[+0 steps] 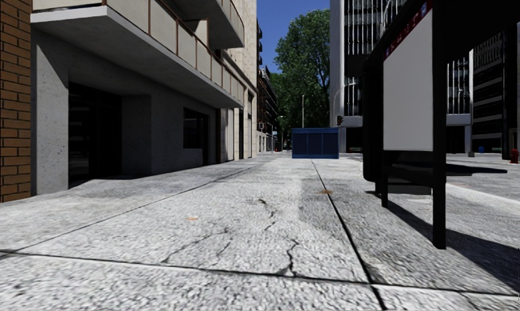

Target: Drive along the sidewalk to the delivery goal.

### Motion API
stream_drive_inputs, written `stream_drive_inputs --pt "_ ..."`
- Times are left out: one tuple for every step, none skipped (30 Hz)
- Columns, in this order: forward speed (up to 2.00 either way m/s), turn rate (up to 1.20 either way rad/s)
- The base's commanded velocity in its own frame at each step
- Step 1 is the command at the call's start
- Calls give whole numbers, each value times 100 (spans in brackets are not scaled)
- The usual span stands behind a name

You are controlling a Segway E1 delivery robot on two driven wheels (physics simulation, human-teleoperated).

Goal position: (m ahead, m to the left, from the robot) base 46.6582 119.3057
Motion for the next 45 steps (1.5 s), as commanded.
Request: stream_drive_inputs --pt "164 0" --pt "164 0" --pt "168 0" --pt "171 0" --pt "172 0" --pt "172 0" --pt "173 0" --pt "174 0" --pt "175 0" --pt "175 0" --pt "181 0" --pt "191 0" --pt "200 0" --pt "200 0" --pt "200 0" --pt "200 0" --pt "200 0" --pt "200 0" --pt "200 0" --pt "200 0" --pt "200 0" --pt "200 0" --pt "200 0" --pt "200 0" --pt "200 0" --pt "200 0" --pt "200 0" --pt "200 0" --pt "200 0" --pt "200 0" --pt "200 0" --pt "200 0" --pt "200 0" --pt "200 0" --pt "200 0" --pt "200 0" --pt "200 0" --pt "200 0" --pt "200 0" --pt "200 0" --pt "200 0" --pt "200 0" --pt "200 0" --pt "200 0" --pt "200 0"
